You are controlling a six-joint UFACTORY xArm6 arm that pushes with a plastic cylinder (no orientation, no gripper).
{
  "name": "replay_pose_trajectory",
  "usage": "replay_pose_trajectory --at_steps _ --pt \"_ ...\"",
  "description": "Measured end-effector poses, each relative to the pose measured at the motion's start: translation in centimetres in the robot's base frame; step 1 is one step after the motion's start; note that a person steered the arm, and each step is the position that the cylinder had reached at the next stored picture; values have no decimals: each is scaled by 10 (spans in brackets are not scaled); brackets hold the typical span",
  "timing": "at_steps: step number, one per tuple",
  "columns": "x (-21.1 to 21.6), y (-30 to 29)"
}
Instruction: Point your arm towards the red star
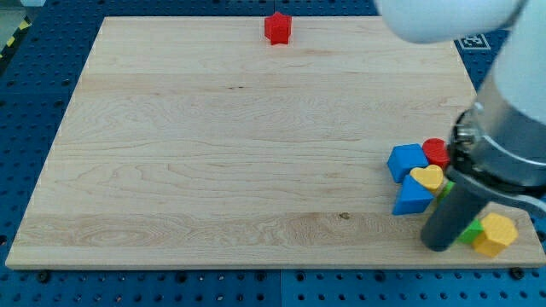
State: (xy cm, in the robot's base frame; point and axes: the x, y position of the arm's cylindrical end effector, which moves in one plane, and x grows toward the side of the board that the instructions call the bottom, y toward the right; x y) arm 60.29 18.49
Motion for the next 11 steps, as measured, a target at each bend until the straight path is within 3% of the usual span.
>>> replay_pose_trajectory --at_steps 1,3,4,6,7,8,9,10,11 --pt "4 0" --pt "0 -125" --pt "-61 -171" --pt "-228 -179" --pt "-274 -180" --pt "-305 -232" --pt "-363 -269" --pt "-411 -250" --pt "-404 -231"
